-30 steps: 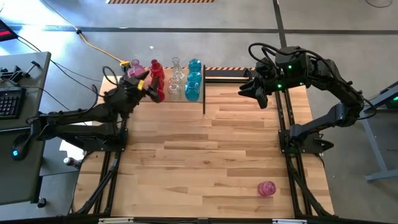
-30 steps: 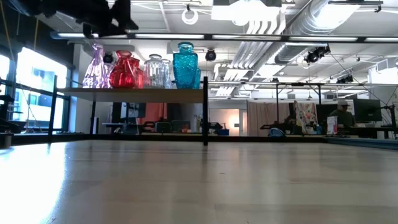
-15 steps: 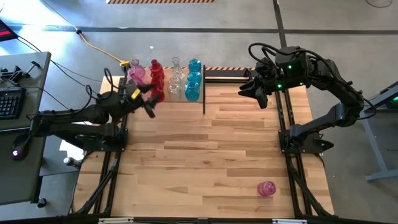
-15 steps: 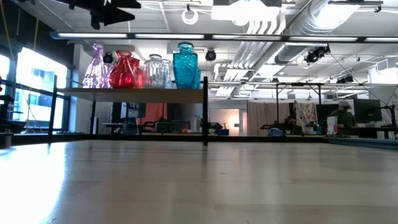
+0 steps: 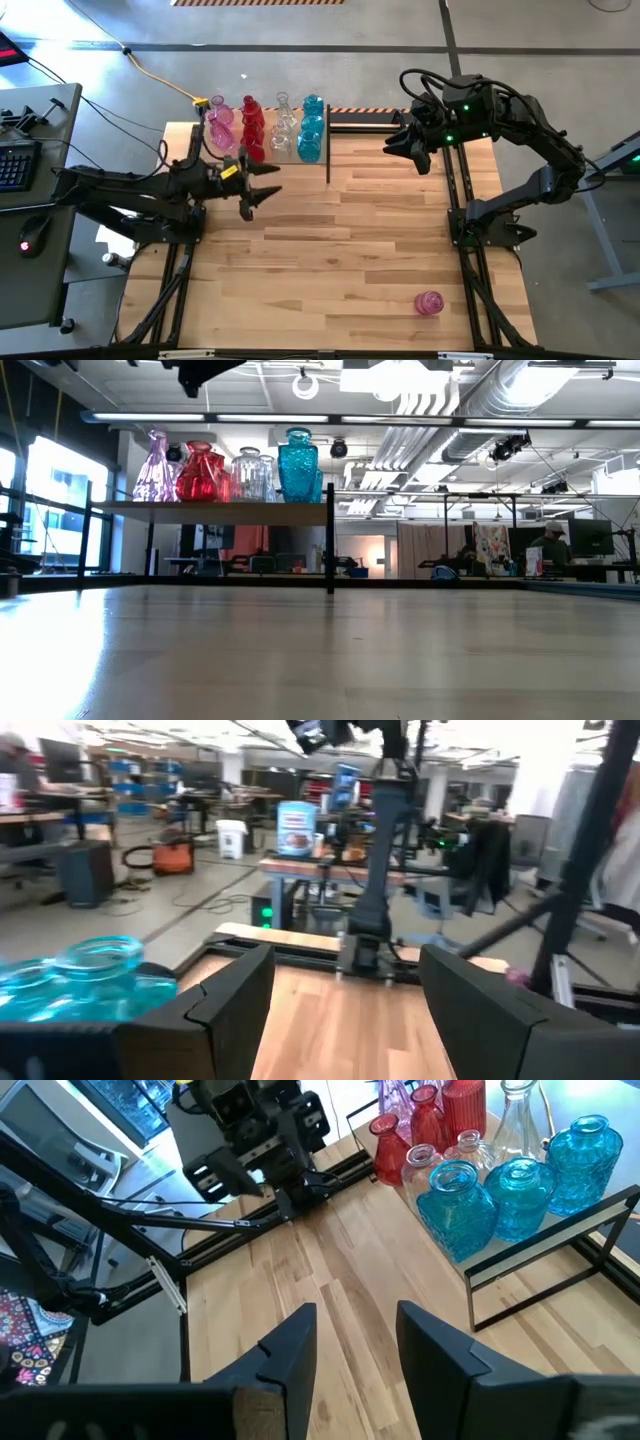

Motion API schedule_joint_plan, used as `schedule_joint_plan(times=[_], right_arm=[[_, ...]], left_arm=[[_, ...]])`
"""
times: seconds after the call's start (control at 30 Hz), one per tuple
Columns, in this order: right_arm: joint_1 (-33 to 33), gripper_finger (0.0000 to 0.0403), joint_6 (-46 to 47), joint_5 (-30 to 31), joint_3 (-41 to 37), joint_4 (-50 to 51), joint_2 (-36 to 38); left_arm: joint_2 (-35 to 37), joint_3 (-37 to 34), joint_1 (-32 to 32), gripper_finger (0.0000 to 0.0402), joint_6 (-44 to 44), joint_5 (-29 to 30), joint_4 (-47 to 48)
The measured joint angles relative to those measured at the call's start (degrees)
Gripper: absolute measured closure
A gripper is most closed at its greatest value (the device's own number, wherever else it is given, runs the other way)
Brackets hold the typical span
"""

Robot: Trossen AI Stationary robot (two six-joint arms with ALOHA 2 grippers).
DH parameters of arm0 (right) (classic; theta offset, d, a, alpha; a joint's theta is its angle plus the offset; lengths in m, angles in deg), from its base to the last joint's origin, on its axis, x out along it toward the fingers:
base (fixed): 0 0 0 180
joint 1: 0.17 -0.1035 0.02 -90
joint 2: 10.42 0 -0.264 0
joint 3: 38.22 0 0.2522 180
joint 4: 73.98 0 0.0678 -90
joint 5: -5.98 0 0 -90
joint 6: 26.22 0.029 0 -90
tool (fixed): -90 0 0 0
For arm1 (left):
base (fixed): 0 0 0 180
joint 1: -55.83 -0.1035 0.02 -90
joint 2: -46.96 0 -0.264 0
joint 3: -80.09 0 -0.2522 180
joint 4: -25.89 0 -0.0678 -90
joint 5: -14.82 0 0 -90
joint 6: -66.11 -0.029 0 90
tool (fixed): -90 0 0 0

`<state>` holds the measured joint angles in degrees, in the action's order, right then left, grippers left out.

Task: Sort vases onto shelf
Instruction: Put the purple vase on the shelf aligned with the other purple vases

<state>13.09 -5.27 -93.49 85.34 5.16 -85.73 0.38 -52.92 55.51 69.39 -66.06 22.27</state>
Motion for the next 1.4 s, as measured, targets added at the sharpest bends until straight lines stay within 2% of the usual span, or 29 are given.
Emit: schedule_joint_plan(times=[0.5,0.67,0.87,0.97,1.1,1.4], right_arm=[[0.0,0.0284,1.0,1.1,0.0,0.0,0.0],[0.0,0.0284,1.8,2.2,0.0,-0.5,0.0],[0.0,0.0284,10.5,3.3,0.0,-3.3,-0.6],[0.0,0.0284,12.4,1.5,0.0,-2.4,-1.0],[-0.1,0.0284,18.8,-1.2,0.0,3.7,-1.2],[-4.4,0.0284,36.3,0.0,0.0,19.6,-1.2]], left_arm=[[-2.7,0.1,1.5,0.0161,-2.5,-1.3,-3.8],[-2.7,4.7,1.5,0.0161,-4.6,-1.6,0.2],[-3.1,12.9,1.5,0.0161,-5.0,-1.5,9.5],[-3.3,15.6,1.5,0.0161,-5.0,-1.5,11.7],[-3.5,18.0,1.5,0.0161,-5.0,-1.5,13.4],[-3.7,18.3,1.5,0.0161,-5.0,-0.6,16.4]])
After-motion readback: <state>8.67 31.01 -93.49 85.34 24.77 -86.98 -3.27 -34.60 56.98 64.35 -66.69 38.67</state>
